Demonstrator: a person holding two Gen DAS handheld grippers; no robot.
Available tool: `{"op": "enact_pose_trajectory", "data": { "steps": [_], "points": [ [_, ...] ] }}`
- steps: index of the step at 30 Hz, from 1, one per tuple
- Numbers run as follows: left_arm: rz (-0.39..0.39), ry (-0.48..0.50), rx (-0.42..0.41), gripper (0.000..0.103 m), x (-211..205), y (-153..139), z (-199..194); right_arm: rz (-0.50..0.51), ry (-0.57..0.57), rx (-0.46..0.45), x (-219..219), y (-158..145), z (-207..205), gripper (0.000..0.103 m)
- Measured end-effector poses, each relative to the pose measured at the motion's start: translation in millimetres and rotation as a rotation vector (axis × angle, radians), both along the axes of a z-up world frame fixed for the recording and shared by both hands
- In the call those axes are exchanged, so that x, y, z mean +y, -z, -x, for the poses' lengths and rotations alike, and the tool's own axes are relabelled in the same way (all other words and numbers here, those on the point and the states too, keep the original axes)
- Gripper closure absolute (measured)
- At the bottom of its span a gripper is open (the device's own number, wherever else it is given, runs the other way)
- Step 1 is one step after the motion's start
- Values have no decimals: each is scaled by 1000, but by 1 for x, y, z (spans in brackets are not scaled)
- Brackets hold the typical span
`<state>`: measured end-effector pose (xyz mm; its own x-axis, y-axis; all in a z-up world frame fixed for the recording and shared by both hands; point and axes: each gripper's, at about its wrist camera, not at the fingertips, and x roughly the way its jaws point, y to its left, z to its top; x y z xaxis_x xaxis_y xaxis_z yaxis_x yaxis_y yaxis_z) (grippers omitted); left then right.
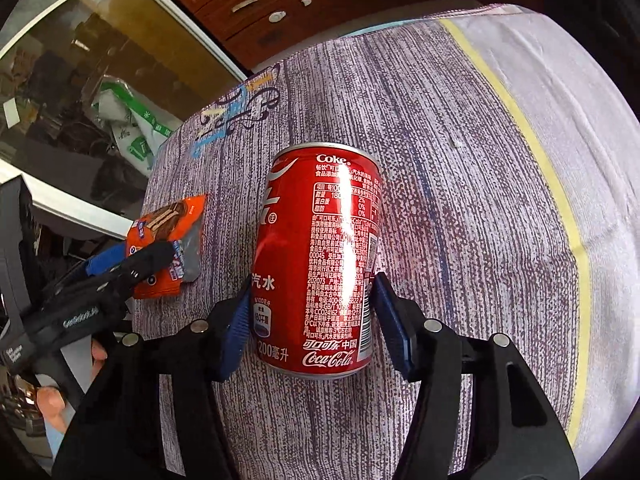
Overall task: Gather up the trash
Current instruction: 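Grasp the red cola can with the right tool while the left tool grasps the orange wrapper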
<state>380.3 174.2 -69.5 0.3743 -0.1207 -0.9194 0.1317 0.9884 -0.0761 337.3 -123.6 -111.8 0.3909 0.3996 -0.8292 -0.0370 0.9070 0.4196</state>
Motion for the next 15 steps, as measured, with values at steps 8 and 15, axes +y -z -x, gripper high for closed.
{"op": "enact_pose_trajectory", "data": {
  "steps": [8,15],
  "points": [
    [22,18,-10,59,-13,10,5,-5,-41,-2,-12,0,10,48],
    [3,52,-51,87,-29,-5,35,-41,-44,3,-30,-2,24,48]
  ]
}}
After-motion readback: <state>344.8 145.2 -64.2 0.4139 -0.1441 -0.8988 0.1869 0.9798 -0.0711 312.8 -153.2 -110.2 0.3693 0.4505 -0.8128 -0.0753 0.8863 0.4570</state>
